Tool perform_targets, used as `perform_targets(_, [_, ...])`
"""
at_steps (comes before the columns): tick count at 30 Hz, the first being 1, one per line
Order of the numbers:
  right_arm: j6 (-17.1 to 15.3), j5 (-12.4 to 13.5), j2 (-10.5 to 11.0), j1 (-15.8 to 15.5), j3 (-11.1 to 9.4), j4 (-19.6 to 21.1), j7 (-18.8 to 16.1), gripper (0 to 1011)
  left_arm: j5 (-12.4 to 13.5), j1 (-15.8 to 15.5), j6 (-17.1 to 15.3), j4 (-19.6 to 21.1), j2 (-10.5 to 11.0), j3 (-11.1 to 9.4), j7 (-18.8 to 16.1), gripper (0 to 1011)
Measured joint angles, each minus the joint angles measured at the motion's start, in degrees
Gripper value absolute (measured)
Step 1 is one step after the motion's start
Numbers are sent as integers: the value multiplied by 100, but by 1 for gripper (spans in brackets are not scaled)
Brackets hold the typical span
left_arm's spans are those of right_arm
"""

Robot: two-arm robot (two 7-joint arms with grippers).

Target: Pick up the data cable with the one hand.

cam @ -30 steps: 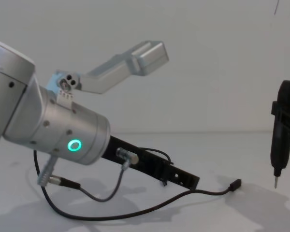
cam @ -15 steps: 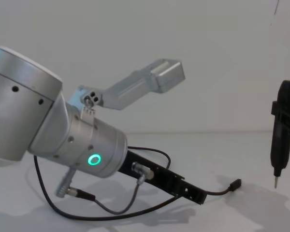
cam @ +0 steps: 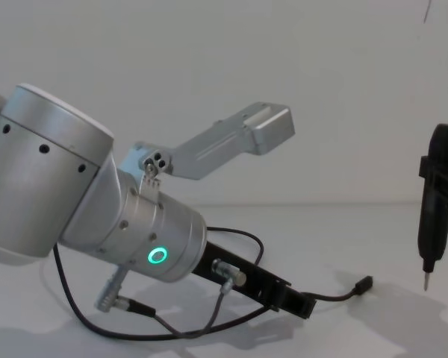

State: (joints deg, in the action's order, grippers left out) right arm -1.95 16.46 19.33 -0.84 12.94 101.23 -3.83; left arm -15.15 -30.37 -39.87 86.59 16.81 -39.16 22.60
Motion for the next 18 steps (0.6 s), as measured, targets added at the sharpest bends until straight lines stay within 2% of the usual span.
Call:
perform_targets(3, [0, 0, 0, 0, 0, 0, 0, 279, 12, -5, 2, -17, -12, -9, -9, 612])
perform_targets(6, [0, 0, 0, 0, 0, 0, 0, 279, 23, -8, 3, -29, -23, -15, -14, 552])
perform_targets(7, [0, 0, 0, 0, 0, 0, 0, 279, 26, -9, 4, -33, -26, -17, -16, 488])
perform_targets(10, [0, 0, 0, 0, 0, 0, 0, 279, 31, -10, 5, -41, -31, -21, -20, 429])
perform_targets(11, [0, 0, 0, 0, 0, 0, 0, 279, 33, -11, 5, -44, -34, -23, -22, 369])
perform_targets(13, [0, 0, 0, 0, 0, 0, 0, 279, 36, -12, 6, -47, -37, -25, -23, 336])
perform_targets(14, [0, 0, 0, 0, 0, 0, 0, 279, 38, -12, 7, -50, -40, -26, -24, 269])
perform_targets(18, [0, 0, 0, 0, 0, 0, 0, 279, 42, -14, 7, -55, -44, -28, -26, 154])
